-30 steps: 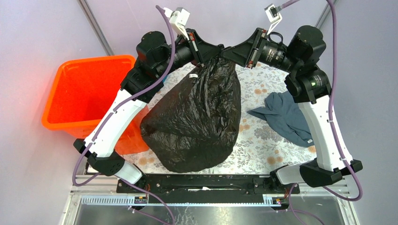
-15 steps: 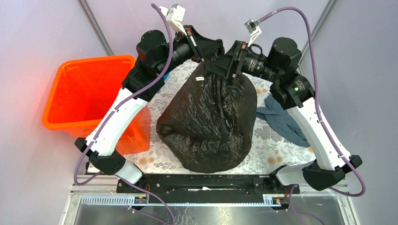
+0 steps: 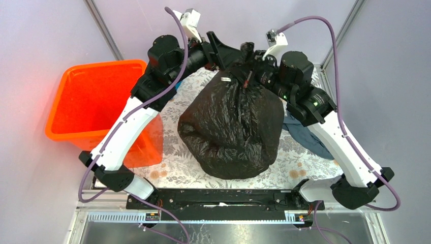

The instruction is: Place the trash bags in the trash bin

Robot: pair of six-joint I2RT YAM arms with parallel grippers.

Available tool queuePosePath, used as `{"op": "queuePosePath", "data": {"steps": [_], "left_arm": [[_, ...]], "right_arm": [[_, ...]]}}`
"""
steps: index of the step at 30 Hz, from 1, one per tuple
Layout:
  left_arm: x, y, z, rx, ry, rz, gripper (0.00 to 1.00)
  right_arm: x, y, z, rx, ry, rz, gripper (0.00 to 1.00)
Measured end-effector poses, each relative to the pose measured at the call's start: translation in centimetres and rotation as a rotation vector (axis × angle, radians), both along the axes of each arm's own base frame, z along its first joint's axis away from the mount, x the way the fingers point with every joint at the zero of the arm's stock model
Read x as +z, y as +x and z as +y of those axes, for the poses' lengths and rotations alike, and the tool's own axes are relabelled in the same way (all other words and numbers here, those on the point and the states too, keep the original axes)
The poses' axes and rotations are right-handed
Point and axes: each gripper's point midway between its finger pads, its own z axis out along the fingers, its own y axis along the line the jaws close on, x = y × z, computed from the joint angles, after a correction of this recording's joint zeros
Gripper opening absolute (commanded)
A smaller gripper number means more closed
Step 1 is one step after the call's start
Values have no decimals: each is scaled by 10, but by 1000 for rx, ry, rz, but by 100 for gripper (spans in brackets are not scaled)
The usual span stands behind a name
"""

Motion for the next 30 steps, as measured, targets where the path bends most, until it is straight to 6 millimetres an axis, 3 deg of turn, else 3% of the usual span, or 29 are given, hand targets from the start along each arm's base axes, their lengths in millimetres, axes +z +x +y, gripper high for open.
{"op": "queuePosePath", "data": {"steps": [2, 5, 10, 13, 15, 19, 23, 26, 27, 30], "left_arm": [[-11, -4, 15, 36, 51, -1, 97], [-23, -17, 53, 141, 139, -9, 99], [-12, -38, 150, 472, 254, -63, 99], [-18, -41, 207, 704, 349, -27, 99], [-29, -35, 230, 829, 423, 20, 99], [-78, -11, 256, 1017, 652, 145, 99], [-145, 16, 263, 1054, 883, 290, 94], [-169, 20, 272, 1058, 958, 350, 79], [-171, 19, 275, 1060, 960, 361, 67], [-170, 14, 279, 1054, 954, 360, 45]], "right_arm": [[-12, 6, -16, -86, -41, 0, 0], [-22, 8, -50, -223, -104, -28, 0], [1, -5, -102, -391, -136, -123, 0], [18, -22, -130, -455, -116, -179, 0], [26, -31, -143, -477, -101, -204, 0], [39, -44, -155, -489, -74, -238, 0], [36, -43, -155, -487, -92, -230, 0], [30, -41, -153, -483, -115, -214, 0], [28, -41, -153, -482, -121, -209, 0], [22, -41, -153, -479, -140, -196, 0]]}}
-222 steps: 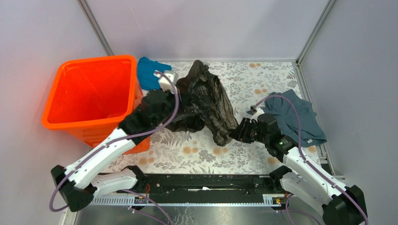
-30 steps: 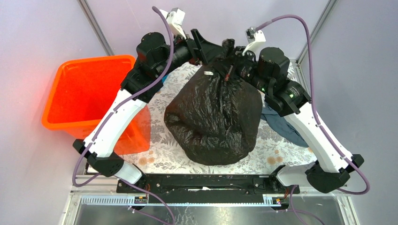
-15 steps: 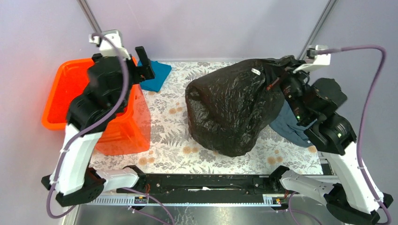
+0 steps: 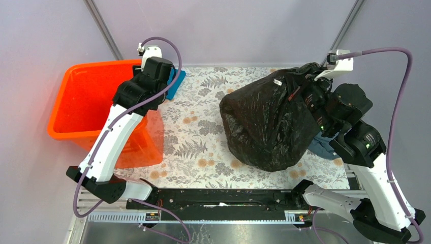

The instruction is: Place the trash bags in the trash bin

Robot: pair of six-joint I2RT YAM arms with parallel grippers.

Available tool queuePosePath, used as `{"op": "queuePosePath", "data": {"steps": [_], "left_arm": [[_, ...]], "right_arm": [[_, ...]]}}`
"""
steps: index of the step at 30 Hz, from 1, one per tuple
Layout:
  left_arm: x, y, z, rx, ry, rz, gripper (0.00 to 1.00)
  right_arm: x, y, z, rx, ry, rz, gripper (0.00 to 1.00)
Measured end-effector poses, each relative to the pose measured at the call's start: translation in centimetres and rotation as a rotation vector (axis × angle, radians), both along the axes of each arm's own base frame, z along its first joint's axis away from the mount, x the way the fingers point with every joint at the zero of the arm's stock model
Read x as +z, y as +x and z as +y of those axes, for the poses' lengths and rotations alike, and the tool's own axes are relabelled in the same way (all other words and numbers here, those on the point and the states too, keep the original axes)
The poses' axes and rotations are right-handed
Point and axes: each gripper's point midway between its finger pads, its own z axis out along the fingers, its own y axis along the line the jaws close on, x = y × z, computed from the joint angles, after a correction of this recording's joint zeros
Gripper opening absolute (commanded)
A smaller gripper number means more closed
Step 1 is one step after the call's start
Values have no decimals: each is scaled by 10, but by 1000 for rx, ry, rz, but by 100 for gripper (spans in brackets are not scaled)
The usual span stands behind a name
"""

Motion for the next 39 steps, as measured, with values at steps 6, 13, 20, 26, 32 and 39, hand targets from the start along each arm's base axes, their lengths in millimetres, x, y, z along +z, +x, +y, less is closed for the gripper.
{"op": "queuePosePath", "data": {"steps": [6, 13, 20, 26, 32, 39], "left_arm": [[5, -8, -12, -87, -78, -8, 10], [6, -15, -34, -183, -186, 28, 0], [31, -34, -117, -510, -352, 53, 0], [33, -55, -204, -739, -402, 83, 0], [11, -59, -279, -853, -385, 111, 0], [13, -64, -308, -933, -434, 114, 23]], "right_arm": [[7, -10, -9, -2, 6, -26, 0], [16, -15, -26, -53, -14, -58, 0], [39, -30, -57, -142, -18, -129, 0], [80, -52, -86, -201, 25, -230, 0], [122, -72, -109, -238, 57, -320, 0], [160, -84, -130, -307, 49, -423, 0]]}}
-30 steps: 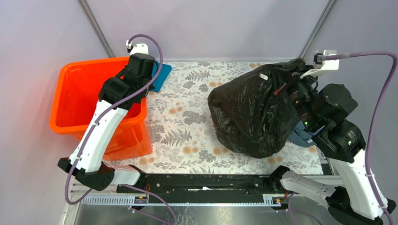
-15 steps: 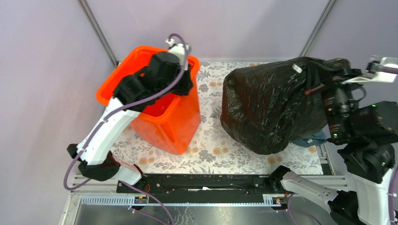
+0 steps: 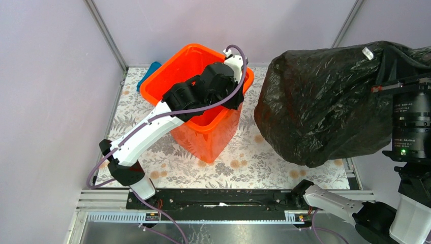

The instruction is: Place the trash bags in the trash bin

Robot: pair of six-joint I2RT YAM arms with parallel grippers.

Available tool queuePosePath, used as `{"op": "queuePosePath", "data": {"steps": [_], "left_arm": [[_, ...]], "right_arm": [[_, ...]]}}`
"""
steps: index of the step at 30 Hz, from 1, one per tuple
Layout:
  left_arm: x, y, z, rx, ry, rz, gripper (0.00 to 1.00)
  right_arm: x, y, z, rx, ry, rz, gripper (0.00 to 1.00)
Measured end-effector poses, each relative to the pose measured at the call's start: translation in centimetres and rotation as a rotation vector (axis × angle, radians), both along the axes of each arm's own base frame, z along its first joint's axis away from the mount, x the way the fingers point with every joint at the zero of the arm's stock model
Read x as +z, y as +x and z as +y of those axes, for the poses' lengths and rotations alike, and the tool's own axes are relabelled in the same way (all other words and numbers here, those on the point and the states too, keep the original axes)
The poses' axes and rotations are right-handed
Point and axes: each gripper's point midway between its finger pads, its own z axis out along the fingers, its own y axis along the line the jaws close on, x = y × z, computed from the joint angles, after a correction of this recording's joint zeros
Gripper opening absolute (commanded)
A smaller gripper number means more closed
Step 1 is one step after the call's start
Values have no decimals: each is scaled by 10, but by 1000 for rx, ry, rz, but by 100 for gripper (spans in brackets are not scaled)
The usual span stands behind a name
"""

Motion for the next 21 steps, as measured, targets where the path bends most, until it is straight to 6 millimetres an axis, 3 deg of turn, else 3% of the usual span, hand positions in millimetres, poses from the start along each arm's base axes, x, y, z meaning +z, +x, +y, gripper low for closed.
{"op": "queuePosePath", "data": {"steps": [4, 7, 10, 13, 18, 21], "left_arm": [[1, -1, -2, -5, -9, 5, 68], [14, -6, -11, -35, -81, 6, 83], [30, -16, -5, -60, -122, -18, 89], [53, -31, 19, -63, -171, -66, 93], [91, -60, 86, -13, -274, -180, 98], [102, -75, 121, 23, -336, -230, 99]], "right_arm": [[9, 6, -5, -70, -35, -16, 0], [13, 18, -3, -126, -80, -13, 0], [19, 35, 5, -174, -128, -21, 0], [30, 55, 22, -190, -167, -48, 0], [77, 90, 76, -82, -164, -176, 0], [104, 105, 122, 76, -125, -288, 0]]}}
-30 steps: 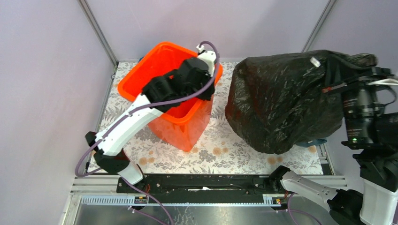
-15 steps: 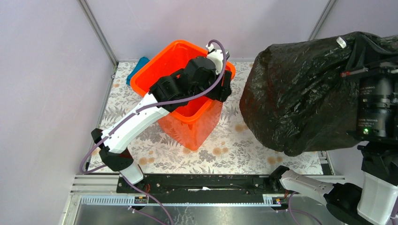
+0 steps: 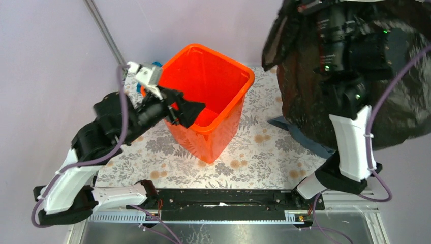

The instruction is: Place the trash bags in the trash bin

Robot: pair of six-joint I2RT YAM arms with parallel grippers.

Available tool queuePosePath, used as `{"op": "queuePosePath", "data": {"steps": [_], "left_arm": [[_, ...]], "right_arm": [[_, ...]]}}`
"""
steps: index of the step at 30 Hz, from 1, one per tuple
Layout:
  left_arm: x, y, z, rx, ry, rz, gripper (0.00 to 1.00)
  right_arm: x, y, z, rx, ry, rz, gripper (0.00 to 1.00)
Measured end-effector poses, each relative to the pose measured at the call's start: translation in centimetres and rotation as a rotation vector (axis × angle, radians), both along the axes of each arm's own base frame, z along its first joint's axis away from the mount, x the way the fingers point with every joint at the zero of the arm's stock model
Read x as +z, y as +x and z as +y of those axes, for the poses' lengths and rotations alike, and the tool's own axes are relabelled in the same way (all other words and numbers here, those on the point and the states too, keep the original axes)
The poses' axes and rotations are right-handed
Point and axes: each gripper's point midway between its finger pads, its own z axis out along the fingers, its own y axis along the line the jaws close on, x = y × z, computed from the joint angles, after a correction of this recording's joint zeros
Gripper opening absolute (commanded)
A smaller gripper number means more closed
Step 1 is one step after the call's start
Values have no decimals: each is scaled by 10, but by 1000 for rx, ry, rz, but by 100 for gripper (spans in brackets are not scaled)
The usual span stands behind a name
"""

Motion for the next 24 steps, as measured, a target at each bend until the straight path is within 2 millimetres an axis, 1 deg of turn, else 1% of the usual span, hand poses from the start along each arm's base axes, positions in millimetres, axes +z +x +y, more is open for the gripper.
{"op": "queuePosePath", "data": {"steps": [2, 3, 5, 6, 8, 9, 11, 13, 15, 19, 24], "left_arm": [[2, -10, 19, 13, -41, -20, 99], [3, -13, 25, 18, -59, -27, 99], [2, -19, 36, 25, -90, -37, 99], [0, -21, 40, 27, -100, -41, 99], [-4, -23, 46, 37, -108, -40, 99], [-7, -23, 48, 46, -112, -38, 99], [-12, -21, 49, 60, -117, -32, 99], [-18, -20, 50, 73, -126, -28, 99], [-24, -18, 51, 84, -133, -22, 99], [-30, -15, 53, 109, -155, -16, 99], [-32, -12, 60, 153, -189, -18, 99]], "right_arm": [[8, 5, 34, 150, 14, -54, 0], [12, 4, 52, 246, 33, -83, 0], [19, -4, 79, 434, 92, -135, 0], [22, -9, 88, 512, 121, -155, 0], [37, -25, 100, 700, 220, -213, 0], [49, -38, 102, 803, 281, -257, 0], [63, -54, 102, 947, 370, -314, 0], [69, -66, 100, 1094, 466, -331, 0], [70, -72, 101, 1210, 539, -315, 0], [72, -79, 102, 1382, 639, -283, 0], [72, -84, 102, 1484, 698, -250, 0]]}}
